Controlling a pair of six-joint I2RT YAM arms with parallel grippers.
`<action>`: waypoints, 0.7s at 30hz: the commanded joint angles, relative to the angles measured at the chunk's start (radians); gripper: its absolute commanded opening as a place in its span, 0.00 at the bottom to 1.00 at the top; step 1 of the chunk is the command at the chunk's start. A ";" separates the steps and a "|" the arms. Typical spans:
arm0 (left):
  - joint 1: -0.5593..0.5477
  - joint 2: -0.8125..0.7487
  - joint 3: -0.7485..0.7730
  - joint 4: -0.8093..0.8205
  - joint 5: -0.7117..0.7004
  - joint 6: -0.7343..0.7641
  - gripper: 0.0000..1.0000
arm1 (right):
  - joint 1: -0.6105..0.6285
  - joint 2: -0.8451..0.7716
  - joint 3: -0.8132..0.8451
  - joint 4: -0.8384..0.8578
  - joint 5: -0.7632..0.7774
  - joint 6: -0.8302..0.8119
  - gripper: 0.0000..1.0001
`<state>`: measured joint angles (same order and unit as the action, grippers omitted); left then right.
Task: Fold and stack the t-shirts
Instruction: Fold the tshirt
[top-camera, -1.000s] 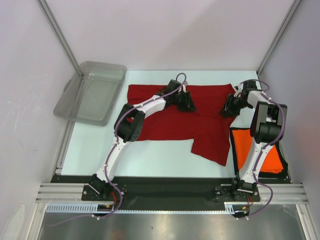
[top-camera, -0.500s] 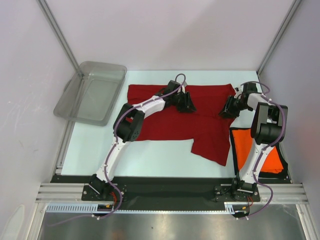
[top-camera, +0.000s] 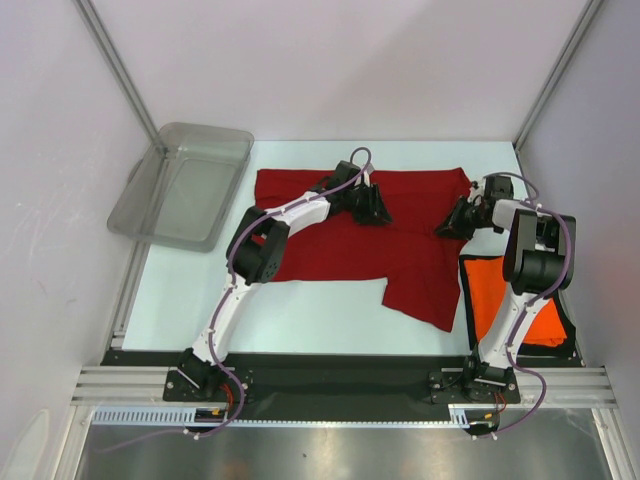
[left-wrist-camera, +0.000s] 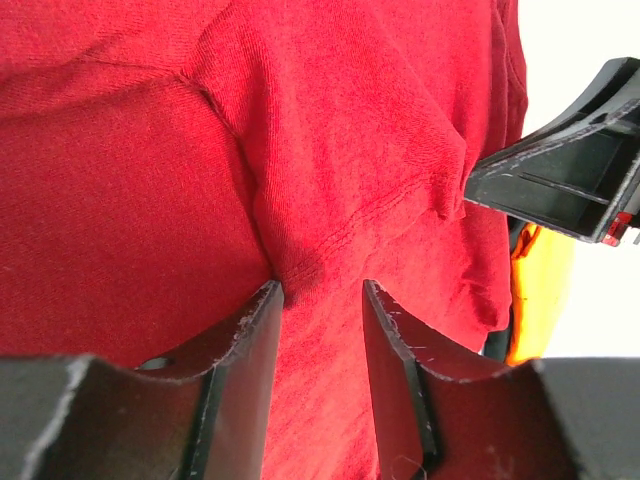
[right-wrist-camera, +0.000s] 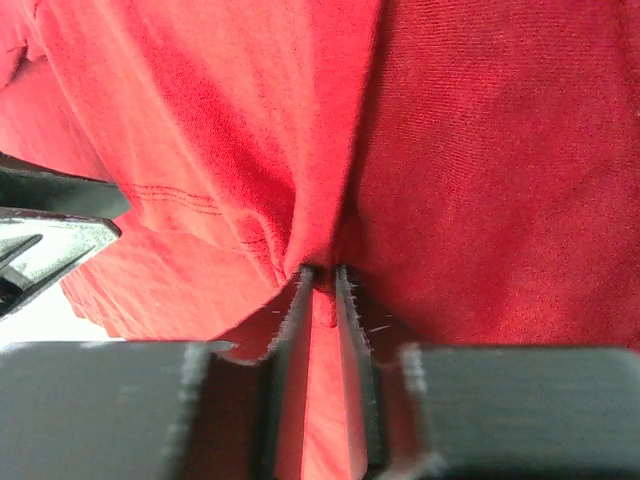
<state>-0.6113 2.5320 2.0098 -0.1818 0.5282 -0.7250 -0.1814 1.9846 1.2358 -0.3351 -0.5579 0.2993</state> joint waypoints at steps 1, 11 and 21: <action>-0.002 -0.042 -0.019 -0.019 0.003 0.009 0.44 | -0.009 -0.041 -0.012 0.051 -0.008 0.049 0.16; 0.005 -0.058 -0.037 -0.022 -0.007 0.027 0.42 | -0.053 -0.139 -0.010 -0.094 0.090 0.092 0.00; 0.013 -0.119 -0.016 -0.117 -0.054 0.123 0.42 | -0.049 -0.090 0.053 -0.225 0.125 0.072 0.08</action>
<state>-0.6056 2.5057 1.9915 -0.2264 0.5175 -0.6857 -0.2291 1.9083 1.2381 -0.4831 -0.4610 0.3901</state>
